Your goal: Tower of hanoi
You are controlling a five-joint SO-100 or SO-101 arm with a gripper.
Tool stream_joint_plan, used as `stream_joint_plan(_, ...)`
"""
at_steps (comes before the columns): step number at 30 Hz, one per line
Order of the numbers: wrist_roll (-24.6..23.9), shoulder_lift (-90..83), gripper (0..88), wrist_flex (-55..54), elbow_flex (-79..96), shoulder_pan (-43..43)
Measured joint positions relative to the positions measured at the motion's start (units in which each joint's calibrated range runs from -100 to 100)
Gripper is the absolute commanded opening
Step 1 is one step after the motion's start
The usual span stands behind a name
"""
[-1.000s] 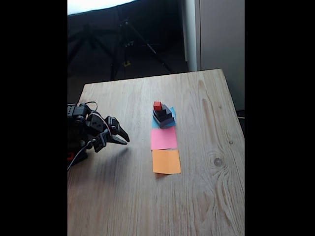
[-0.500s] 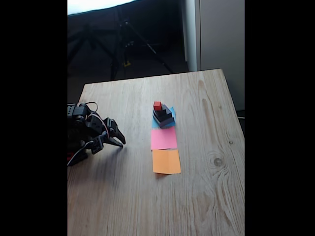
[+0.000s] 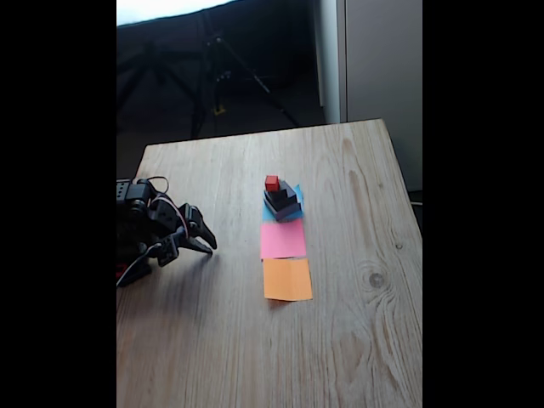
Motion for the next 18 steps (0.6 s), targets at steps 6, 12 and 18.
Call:
stream_joint_plan(6, 0.0, 0.0, 0.4, 0.0, 0.0, 0.0)
stream_joint_plan(12, 0.0, 0.0, 0.4, 0.0, 0.0, -0.2)
stream_joint_plan(18, 0.0, 0.0, 0.4, 0.0, 0.0, -0.2)
